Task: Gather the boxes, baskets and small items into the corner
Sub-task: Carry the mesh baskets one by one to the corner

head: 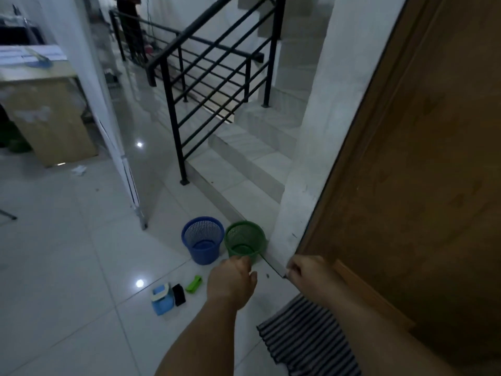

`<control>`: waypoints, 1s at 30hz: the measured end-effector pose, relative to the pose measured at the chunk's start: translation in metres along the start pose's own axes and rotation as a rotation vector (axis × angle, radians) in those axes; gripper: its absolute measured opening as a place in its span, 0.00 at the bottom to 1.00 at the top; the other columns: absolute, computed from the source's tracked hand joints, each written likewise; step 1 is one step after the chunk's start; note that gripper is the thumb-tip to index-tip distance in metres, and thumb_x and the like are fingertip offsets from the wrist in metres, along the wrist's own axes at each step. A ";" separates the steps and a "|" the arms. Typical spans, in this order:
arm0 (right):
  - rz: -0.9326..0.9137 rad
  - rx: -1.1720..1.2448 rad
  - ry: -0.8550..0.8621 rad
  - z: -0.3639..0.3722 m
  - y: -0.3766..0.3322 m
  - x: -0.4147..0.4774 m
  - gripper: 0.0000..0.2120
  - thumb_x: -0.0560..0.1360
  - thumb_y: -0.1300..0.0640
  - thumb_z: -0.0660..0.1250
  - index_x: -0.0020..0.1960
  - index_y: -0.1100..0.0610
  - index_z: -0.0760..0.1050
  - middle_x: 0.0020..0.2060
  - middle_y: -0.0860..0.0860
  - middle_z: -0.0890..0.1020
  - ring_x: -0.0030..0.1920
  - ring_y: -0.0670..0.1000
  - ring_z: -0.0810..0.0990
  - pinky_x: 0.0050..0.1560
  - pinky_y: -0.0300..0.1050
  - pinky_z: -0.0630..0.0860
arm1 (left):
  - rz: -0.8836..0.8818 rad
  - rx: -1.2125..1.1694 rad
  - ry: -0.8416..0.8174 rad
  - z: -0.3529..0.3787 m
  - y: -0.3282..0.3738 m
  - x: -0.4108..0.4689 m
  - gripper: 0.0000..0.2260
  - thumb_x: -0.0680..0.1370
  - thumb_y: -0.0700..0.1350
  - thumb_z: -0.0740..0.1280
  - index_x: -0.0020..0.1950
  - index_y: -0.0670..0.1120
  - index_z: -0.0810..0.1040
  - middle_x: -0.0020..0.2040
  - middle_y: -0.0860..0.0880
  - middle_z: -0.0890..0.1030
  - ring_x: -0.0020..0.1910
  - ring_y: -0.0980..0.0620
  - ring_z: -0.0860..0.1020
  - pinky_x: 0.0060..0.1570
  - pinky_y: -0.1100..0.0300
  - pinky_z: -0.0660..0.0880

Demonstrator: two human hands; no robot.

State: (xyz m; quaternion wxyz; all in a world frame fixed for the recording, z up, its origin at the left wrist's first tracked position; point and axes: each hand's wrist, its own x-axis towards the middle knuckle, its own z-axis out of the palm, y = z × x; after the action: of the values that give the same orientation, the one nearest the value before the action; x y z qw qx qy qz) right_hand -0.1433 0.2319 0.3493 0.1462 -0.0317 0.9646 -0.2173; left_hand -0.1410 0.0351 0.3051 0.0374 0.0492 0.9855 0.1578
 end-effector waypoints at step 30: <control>-0.250 -0.516 -0.721 0.174 0.043 0.643 0.27 0.81 0.44 0.59 0.77 0.50 0.59 0.74 0.57 0.65 0.71 0.60 0.66 0.71 0.55 0.66 | -0.801 -0.386 -0.477 0.262 -0.147 0.410 0.36 0.80 0.55 0.62 0.80 0.49 0.44 0.79 0.47 0.50 0.73 0.39 0.58 0.64 0.44 0.68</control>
State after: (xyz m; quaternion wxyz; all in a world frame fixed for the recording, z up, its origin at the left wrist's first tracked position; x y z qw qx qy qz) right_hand -0.7064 0.1193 0.0086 0.4325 -0.2566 0.8635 0.0388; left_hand -0.5371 0.0209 -0.0133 0.3275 -0.3059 0.8439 0.2950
